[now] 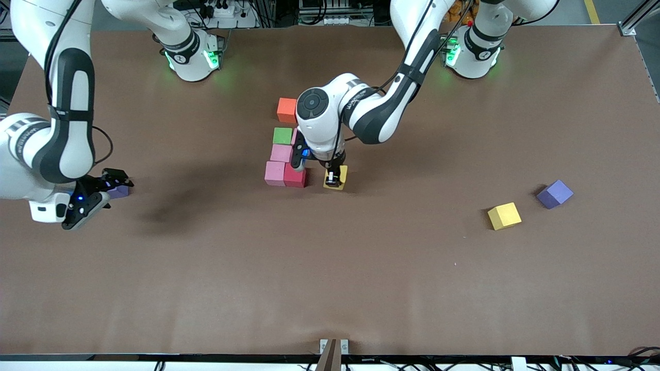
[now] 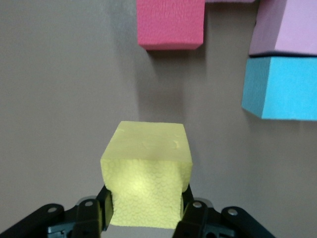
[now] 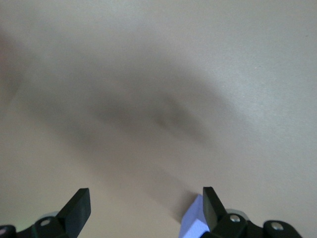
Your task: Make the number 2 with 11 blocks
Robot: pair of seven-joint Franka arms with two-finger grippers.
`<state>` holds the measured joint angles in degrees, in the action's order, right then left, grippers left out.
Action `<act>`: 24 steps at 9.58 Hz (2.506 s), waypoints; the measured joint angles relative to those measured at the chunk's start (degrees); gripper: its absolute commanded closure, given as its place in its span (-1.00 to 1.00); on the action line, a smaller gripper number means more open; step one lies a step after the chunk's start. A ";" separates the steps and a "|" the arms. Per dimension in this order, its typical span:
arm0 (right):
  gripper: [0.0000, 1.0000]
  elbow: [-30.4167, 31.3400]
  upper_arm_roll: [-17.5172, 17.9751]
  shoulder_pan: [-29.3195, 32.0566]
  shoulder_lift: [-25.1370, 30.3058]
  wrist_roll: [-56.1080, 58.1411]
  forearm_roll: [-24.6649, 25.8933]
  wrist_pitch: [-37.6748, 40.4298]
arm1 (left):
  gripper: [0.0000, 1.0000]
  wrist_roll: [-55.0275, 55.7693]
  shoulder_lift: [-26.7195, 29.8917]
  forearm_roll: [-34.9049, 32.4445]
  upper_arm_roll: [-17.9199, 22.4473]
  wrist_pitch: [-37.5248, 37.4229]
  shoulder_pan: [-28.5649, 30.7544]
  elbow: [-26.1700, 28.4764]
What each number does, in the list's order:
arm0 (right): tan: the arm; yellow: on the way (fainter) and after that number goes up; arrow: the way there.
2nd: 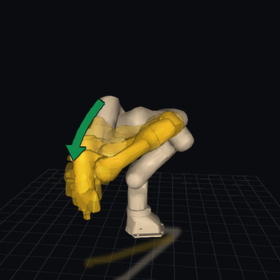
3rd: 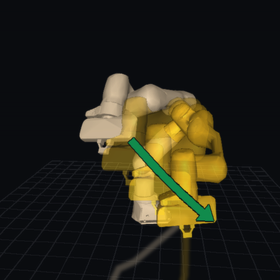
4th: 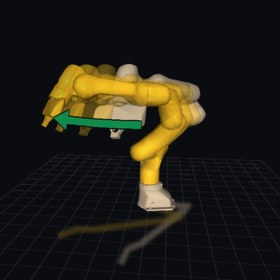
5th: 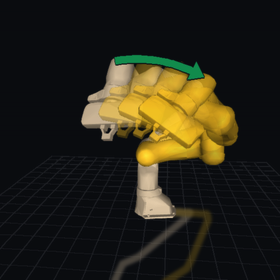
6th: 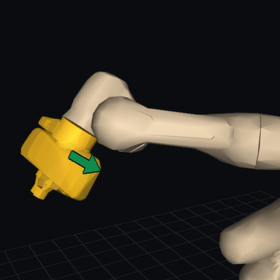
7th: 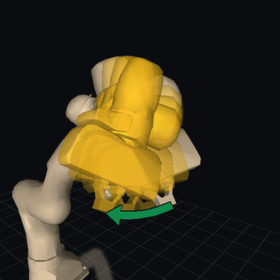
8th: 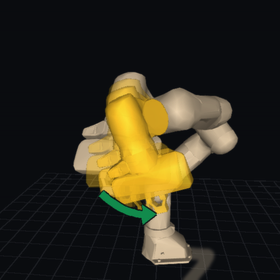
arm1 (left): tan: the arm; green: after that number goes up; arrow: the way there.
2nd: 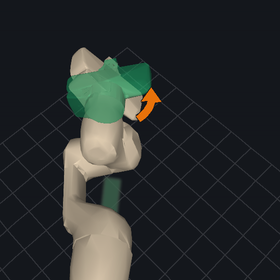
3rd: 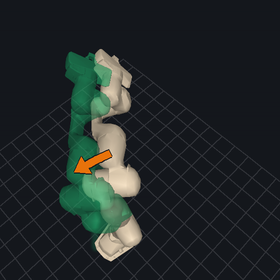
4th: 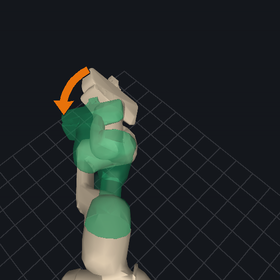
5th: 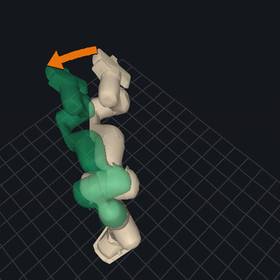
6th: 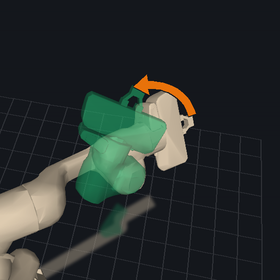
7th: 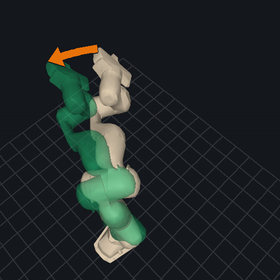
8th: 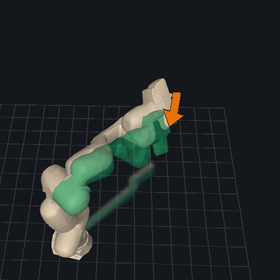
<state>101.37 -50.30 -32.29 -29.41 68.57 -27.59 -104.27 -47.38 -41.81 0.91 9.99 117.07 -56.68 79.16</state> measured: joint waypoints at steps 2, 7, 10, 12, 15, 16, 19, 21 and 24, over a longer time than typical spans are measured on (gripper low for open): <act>-1.00 -8.35 7.36 7.78 0.78 -3.29 5.02 5.02 | 1.00 0.10 -1.96 5.61 3.43 0.91 -2.75 -1.22; -1.00 -11.95 33.28 24.52 6.16 -26.62 16.57 6.57 | 1.00 2.66 -4.16 10.04 6.35 2.96 -6.02 -1.40; -1.00 -11.92 40.83 29.13 8.23 -35.63 19.88 7.24 | 1.00 4.61 -5.22 10.10 6.44 3.95 -6.68 -1.48; -1.00 -11.92 50.55 35.31 9.34 -44.22 22.77 8.34 | 1.00 5.49 -5.81 10.10 6.46 4.36 -6.99 -1.52; -1.00 -10.85 59.51 41.29 13.02 -54.06 23.59 10.40 | 1.00 5.88 -6.56 10.10 6.49 5.46 -7.21 -1.56; -1.00 -9.06 61.33 42.76 15.28 -55.70 23.73 10.46 | 1.00 6.05 -6.67 10.10 6.49 5.50 -7.33 -1.57; -1.00 -1.39 61.98 43.31 24.82 -57.06 23.96 10.72 | 0.69 6.24 -6.92 10.10 6.50 6.19 -7.48 -1.60; -1.00 1.59 61.93 43.24 29.98 -57.13 23.96 12.93 | 0.57 6.24 -7.30 10.10 6.51 6.63 -7.57 -1.63; -1.00 4.14 60.71 42.77 34.49 -57.14 24.09 14.39 | -1.00 6.24 -7.55 10.10 6.51 6.74 -7.71 -1.66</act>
<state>105.51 10.41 10.48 5.09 11.43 -3.50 -89.88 -41.14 -49.36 11.01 16.49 123.80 -64.39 77.49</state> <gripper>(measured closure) 0.000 0.467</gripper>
